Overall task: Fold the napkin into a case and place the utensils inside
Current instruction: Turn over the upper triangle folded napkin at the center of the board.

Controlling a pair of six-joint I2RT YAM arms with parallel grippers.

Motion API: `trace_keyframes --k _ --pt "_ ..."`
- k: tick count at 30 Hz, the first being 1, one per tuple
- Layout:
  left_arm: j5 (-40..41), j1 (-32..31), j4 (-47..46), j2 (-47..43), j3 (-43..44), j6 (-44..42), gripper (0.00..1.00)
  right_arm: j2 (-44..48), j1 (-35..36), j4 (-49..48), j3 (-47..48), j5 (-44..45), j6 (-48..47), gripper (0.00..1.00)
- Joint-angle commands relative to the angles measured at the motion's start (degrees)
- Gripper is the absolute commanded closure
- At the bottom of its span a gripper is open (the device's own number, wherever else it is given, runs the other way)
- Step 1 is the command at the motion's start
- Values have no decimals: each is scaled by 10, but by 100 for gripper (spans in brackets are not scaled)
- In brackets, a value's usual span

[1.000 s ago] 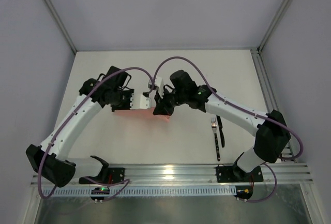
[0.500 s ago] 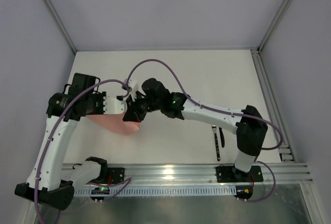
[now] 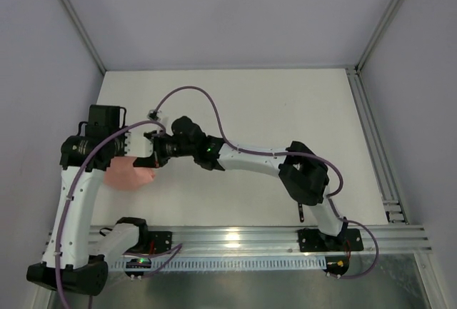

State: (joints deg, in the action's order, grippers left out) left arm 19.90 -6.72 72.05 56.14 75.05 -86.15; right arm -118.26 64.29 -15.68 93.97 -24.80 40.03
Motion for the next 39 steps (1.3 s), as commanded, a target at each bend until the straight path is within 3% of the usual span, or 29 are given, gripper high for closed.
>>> trace_keyframes --k 1,8,12,15,18,19,21,23,24,27,30,32,37,39 --pt "-64 -10 -60 40 -23 -61 100 -14 2 -109 -10 21 104 96" --pt "-100 -51 -127 203 -20 -41 100 21 -65 -226 -224 62 221 96" --pt "-118 -129 -175 294 -4 -1 99 32 -99 -231 -297 73 220 96" --pt "-142 -169 -202 371 22 53 88 49 -122 -246 -367 96 227 96" --pt "-158 -191 -216 438 81 105 65 65 -142 -246 -425 119 225 96" --pt "-170 -195 -202 454 118 135 53 76 -150 -245 -436 128 224 96" --pt "-187 -208 -185 481 149 169 43 83 -159 -250 -462 135 224 96" --pt "-233 -214 -165 485 194 229 22 92 -170 -254 -482 146 228 96" --pt "-251 -216 -155 482 211 252 20 94 -174 -258 -487 148 231 96" --pt "-289 -216 -106 449 254 338 19 114 -183 -255 -508 166 233 96" --pt "-297 -216 -54 383 225 373 20 143 -191 -247 -534 189 233 96" --pt "-274 -216 -33 344 188 385 24 160 -195 -242 -555 193 236 96" --pt "-255 -203 -38 210 2 431 48 193 -211 -240 -609 212 254 96" --pt "-267 -180 -63 182 -44 454 49 205 -217 -210 -620 221 241 93"
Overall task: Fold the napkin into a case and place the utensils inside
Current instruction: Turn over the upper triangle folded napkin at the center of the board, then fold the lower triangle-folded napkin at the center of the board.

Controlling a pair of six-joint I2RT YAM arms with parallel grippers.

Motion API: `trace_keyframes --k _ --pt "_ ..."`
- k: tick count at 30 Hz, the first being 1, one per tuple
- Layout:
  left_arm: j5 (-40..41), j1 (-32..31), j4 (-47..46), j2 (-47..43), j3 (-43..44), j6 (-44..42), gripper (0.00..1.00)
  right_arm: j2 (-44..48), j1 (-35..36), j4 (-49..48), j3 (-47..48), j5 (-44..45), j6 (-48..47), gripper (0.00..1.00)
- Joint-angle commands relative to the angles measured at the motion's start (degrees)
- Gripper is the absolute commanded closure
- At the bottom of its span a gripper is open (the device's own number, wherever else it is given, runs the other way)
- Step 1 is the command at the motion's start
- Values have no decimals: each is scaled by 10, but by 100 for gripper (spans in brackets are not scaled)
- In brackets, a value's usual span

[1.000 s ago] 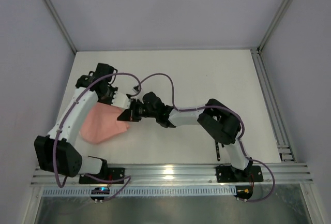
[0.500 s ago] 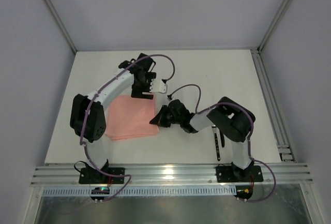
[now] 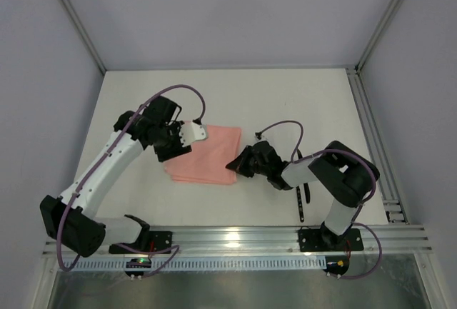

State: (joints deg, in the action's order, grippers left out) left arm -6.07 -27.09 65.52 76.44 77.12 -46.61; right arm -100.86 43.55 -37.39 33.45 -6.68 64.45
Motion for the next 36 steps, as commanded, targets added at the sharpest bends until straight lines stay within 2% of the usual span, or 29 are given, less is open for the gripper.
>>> trace_keyframes --k 1,2,5,7,9,11,14,15,17,19,24,28,35,36 --pt "-17 34 -6 -40 -100 65 49 35 -15 26 -12 41 -12 88" --pt "-26 56 -14 -47 -115 72 49 37 -18 41 -5 39 -33 71" --pt "-47 88 -49 -64 -165 89 50 64 -31 134 5 39 -81 56" --pt "-74 92 -67 -74 -191 93 53 105 -32 167 3 60 -104 53" --pt "-91 92 -100 -95 -236 94 54 133 -33 245 18 88 -151 51" --pt "-98 92 -138 -108 -277 102 56 166 -31 308 33 108 -189 51" --pt "-95 92 -182 -105 -314 115 56 187 -18 372 63 117 -264 59" --pt "-92 92 -194 -103 -322 117 55 187 9 395 75 124 -313 66" --pt "-78 92 -233 -96 -335 130 53 182 43 403 102 123 -366 73" --pt "-72 92 -252 -81 -347 137 52 172 86 400 127 113 -430 75" --pt "-63 92 -295 -65 -362 154 54 115 116 420 174 123 -498 76" --pt "-56 92 -332 -60 -384 144 54 78 118 424 197 84 -540 74" --pt "-59 84 -379 -35 -406 121 59 68 126 430 196 76 -559 71" --pt "-59 84 -380 -34 -407 119 59 67 125 433 196 54 -563 70"
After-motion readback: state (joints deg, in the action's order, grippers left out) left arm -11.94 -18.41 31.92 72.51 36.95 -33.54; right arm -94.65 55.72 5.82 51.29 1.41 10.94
